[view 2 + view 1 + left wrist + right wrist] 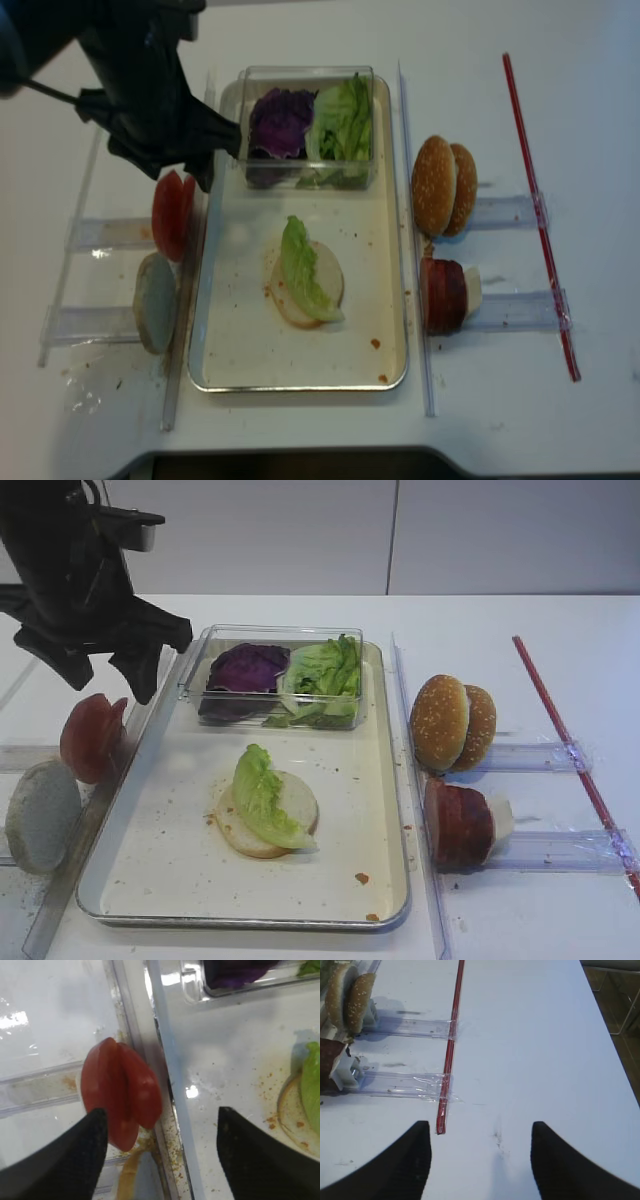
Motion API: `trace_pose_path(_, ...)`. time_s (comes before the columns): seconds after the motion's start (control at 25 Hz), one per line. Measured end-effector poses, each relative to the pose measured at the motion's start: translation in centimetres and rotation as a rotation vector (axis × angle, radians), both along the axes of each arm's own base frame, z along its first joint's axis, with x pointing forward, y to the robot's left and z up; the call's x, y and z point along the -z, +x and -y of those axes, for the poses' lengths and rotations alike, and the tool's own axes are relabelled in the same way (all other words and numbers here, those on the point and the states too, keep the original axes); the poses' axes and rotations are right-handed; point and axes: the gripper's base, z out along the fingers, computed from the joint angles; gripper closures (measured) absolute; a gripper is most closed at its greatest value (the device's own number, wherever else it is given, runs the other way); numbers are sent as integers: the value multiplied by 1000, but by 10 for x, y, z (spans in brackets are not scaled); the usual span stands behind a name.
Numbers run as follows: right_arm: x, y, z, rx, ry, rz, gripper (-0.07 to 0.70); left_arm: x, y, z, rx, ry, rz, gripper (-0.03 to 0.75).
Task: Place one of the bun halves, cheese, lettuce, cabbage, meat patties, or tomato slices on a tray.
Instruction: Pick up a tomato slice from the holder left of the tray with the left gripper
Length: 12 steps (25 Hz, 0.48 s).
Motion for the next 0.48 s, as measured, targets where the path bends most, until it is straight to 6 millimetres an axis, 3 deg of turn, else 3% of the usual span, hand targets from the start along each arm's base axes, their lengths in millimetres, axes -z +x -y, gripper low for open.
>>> trace_pose_path(0.48,0,0,0,0,-2,0,176,32,18,8,3,30,-75,269)
